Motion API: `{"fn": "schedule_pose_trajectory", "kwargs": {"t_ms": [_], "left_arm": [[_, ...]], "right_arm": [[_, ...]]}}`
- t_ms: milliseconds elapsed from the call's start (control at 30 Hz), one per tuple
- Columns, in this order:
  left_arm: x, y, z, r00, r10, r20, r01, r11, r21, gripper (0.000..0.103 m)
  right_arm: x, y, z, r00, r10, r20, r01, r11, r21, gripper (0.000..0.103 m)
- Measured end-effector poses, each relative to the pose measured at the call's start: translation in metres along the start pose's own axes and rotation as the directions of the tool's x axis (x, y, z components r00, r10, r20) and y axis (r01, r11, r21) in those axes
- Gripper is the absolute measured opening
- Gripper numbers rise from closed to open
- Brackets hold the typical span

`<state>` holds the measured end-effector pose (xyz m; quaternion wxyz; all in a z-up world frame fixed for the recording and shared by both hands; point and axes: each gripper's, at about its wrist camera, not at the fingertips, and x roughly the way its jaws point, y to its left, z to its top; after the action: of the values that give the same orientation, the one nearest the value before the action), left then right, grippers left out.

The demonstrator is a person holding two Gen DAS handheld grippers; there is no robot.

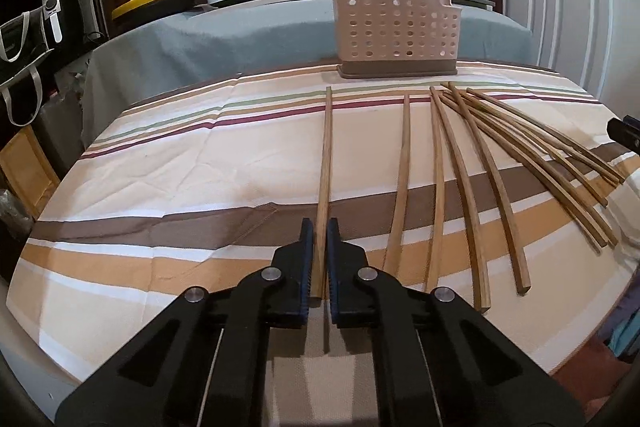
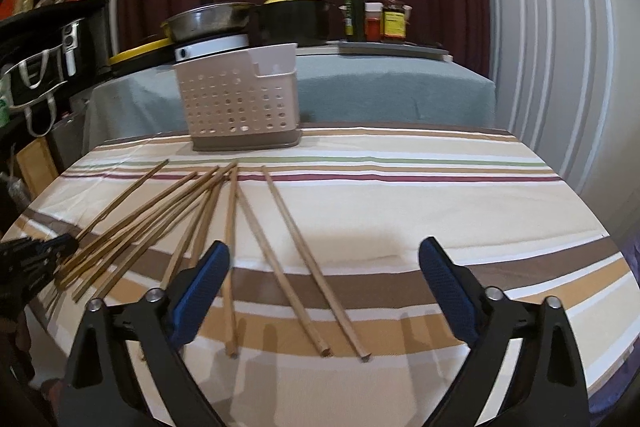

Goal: Organize utensils
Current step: 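Lower the left gripper onto a wooden chopstick and close on it, then grasp a wooden chopstick with the right gripper while the left gripper holds its chopstick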

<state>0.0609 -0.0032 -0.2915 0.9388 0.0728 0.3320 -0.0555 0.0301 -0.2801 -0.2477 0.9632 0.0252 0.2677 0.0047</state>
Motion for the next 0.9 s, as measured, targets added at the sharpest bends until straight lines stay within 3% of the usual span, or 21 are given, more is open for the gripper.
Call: {"fn": "schedule_pose_trajectory", "kwargs": {"t_ms": [300,400,700,800,900], "left_arm": [[0.001,0.004,0.001,1.000,-0.002,-0.006,0.002,1.000,-0.021,0.007],[0.001,0.004,0.001,1.000,-0.001,-0.006,0.001,1.000,-0.023,0.007],[0.002,0.005,0.001,1.000,-0.001,-0.007,0.001,1.000,-0.025,0.007],[0.002,0.006,0.001,1.000,0.000,-0.007,0.000,1.000,-0.025,0.007],[0.001,0.006,0.001,1.000,0.001,-0.006,-0.001,1.000,-0.024,0.007]], "right_arm": [[0.006,0.007,-0.014,0.995,0.094,-0.042,-0.096,0.995,-0.042,0.034],[0.010,0.009,-0.021,0.991,0.121,-0.064,-0.124,0.990,-0.059,0.028],[0.013,0.002,-0.035,0.991,0.105,-0.084,-0.109,0.993,-0.041,0.027],[0.008,0.004,-0.042,0.991,0.123,-0.057,-0.127,0.990,-0.055,0.015],[0.007,0.003,-0.044,0.992,0.121,-0.041,-0.124,0.990,-0.060,0.012]]}}
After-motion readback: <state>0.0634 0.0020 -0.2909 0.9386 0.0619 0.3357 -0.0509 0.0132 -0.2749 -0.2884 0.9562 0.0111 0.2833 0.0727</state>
